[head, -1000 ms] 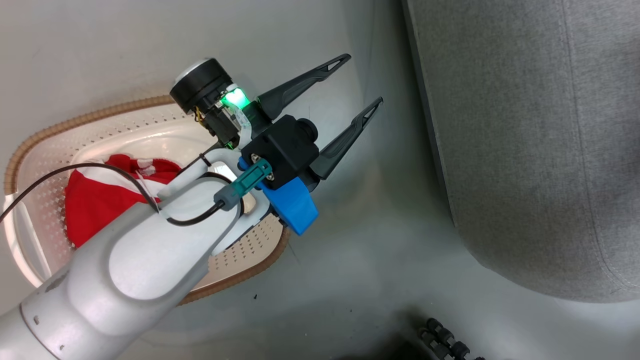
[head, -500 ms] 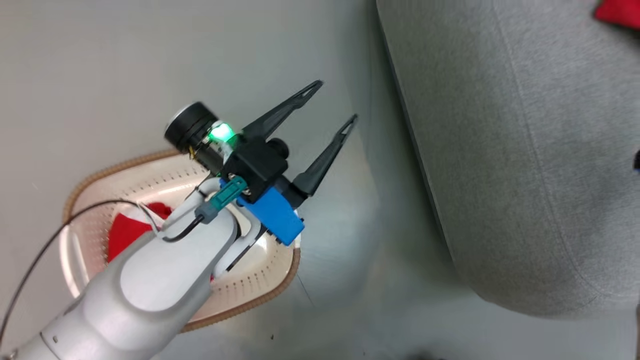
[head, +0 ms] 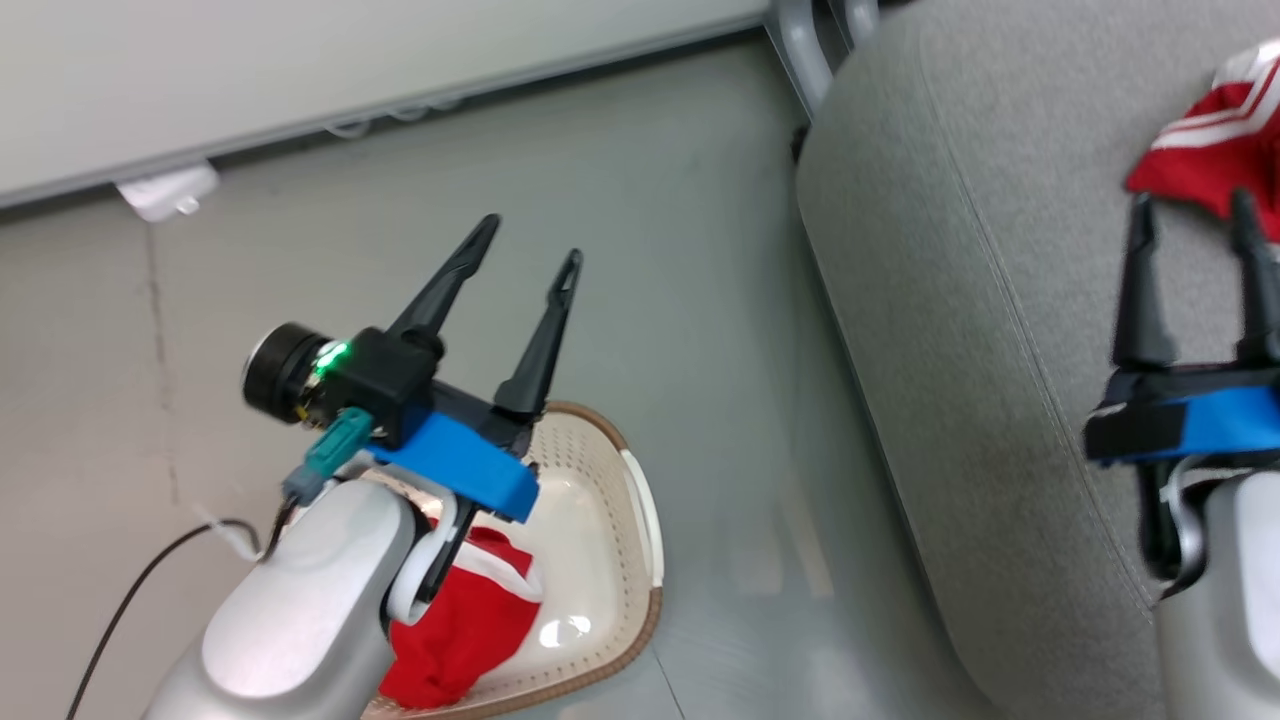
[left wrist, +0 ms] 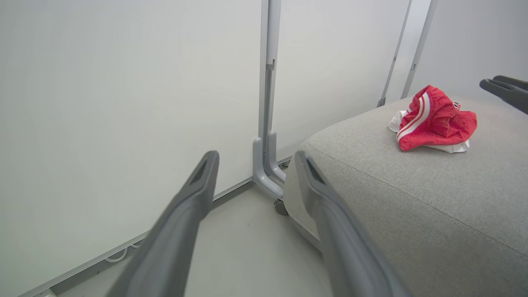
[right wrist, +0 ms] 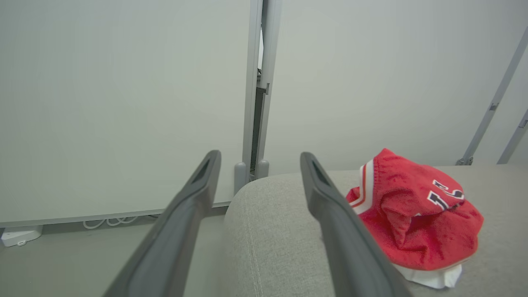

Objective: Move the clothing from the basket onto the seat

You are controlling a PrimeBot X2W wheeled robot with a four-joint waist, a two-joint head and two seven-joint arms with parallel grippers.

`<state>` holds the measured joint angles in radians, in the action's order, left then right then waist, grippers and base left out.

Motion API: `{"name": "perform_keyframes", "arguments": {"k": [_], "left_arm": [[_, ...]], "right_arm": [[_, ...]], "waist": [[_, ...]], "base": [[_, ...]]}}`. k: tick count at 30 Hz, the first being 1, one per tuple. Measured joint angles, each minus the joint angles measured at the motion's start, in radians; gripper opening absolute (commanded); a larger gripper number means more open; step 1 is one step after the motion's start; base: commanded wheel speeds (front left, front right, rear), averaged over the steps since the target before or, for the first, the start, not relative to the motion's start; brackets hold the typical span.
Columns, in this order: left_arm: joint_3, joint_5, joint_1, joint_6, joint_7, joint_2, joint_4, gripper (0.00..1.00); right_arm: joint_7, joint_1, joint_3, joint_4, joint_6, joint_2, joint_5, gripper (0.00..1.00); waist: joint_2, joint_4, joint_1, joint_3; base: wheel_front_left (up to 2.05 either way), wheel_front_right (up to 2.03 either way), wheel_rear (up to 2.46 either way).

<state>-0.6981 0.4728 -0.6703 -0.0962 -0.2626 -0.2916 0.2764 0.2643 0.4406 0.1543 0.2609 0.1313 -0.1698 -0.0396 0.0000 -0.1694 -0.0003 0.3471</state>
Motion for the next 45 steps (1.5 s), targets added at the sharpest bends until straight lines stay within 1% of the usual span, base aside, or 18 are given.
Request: {"name": "perform_keyframes", "arguments": {"k": [1,2,3,4,5,6,8,11,14,15,16,22,27,32,33,36,45], "left_arm": [[0.030,-0.003,0.021,-0.003,0.000,0.005,-0.004,1.00],[0.030,-0.003,0.021,-0.003,0.000,0.005,-0.004,1.00],[0.082,-0.019,0.060,-0.007,0.000,0.018,-0.014,1.00],[0.111,-0.027,0.081,-0.008,0.000,0.023,-0.021,1.00],[0.111,-0.027,0.081,-0.008,0.000,0.023,-0.021,1.00],[0.164,-0.042,0.123,-0.007,0.000,0.032,-0.031,1.00],[0.214,-0.061,0.165,-0.007,0.000,0.040,-0.041,1.00],[0.285,-0.091,0.227,-0.005,0.000,0.054,-0.053,1.00],[0.352,-0.116,0.284,0.005,0.000,0.073,-0.068,1.00],[0.352,-0.116,0.284,0.005,0.000,0.073,-0.068,1.00],[0.394,-0.132,0.325,0.013,0.000,0.088,-0.077,1.00],[0.493,-0.187,0.441,0.045,0.000,0.128,-0.087,1.00],[0.543,-0.232,0.525,0.079,0.000,0.158,-0.083,1.00],[0.577,-0.275,0.574,0.110,0.000,0.182,-0.080,1.00],[0.577,-0.275,0.574,0.110,0.000,0.182,-0.080,1.00],[0.597,-0.297,0.591,0.131,0.000,0.198,-0.073,1.00],[0.626,-0.326,0.607,0.160,0.000,0.220,-0.057,1.00]], "right_arm": [[0.000,-0.012,-0.020,-0.005,0.000,0.003,-0.002,1.00],[0.000,-0.012,-0.020,-0.005,0.000,0.003,-0.002,1.00],[0.000,-0.032,-0.057,-0.015,0.000,0.013,-0.007,1.00],[0.000,-0.041,-0.078,-0.018,0.000,0.017,-0.007,1.00],[0.000,-0.041,-0.078,-0.018,0.000,0.017,-0.007,1.00],[0.000,-0.056,-0.113,-0.026,0.000,0.027,-0.015,1.00],[0.000,-0.069,-0.159,-0.025,0.000,0.031,-0.019,1.00],[0.000,-0.091,-0.202,-0.026,0.000,0.044,-0.026,1.00],[0.000,-0.119,-0.220,-0.030,0.000,0.059,-0.033,1.00],[0.000,-0.119,-0.220,-0.030,0.000,0.059,-0.033,1.00],[0.000,-0.144,-0.228,-0.035,0.000,0.071,-0.038,1.00],[0.000,-0.227,-0.235,-0.028,0.000,0.097,-0.045,1.00],[0.000,-0.303,-0.220,-0.022,0.000,0.109,-0.051,1.00],[0.000,-0.350,-0.201,-0.021,0.000,0.114,-0.053,1.00],[0.000,-0.350,-0.201,-0.021,0.000,0.114,-0.053,1.00],[0.000,-0.374,-0.186,-0.016,0.000,0.116,-0.058,1.00],[0.000,-0.404,-0.179,-0.002,0.000,0.117,-0.078,1.00]], "waist": [[0.0000,0.009,0.0000,-0.016],[0.0000,0.009,0.0000,-0.016],[0.0000,0.026,0.0000,-0.047],[0.0000,0.034,0.0000,-0.062],[0.0000,0.034,0.0000,-0.062],[0.0000,0.050,0.0000,-0.090],[0.0000,0.064,0.0001,-0.116],[0.0000,0.082,0.0001,-0.152],[0.0000,0.099,0.0001,-0.185],[0.0000,0.099,0.0001,-0.185],[0.0000,0.109,0.0002,-0.205],[0.0000,0.133,0.0002,-0.264],[0.0000,0.149,0.0002,-0.308],[0.0000,0.162,0.0002,-0.336],[0.0000,0.162,0.0002,-0.336],[0.0000,0.172,0.0003,-0.346],[0.0000,0.183,0.0003,-0.359]], "base": [[0.00,0.00,0.00],[0.00,0.00,0.00],[0.00,0.00,0.00],[0.00,0.00,0.00],[0.00,0.00,0.00],[0.00,0.00,0.00],[0.00,0.00,0.00],[0.00,0.00,0.00],[0.00,0.00,0.00],[0.00,0.00,0.00],[0.00,0.00,0.00],[0.00,0.00,0.00],[0.00,0.00,0.00],[0.00,0.00,0.00],[0.00,0.00,0.00],[0.00,0.00,0.00],[0.00,0.00,0.00]]}}
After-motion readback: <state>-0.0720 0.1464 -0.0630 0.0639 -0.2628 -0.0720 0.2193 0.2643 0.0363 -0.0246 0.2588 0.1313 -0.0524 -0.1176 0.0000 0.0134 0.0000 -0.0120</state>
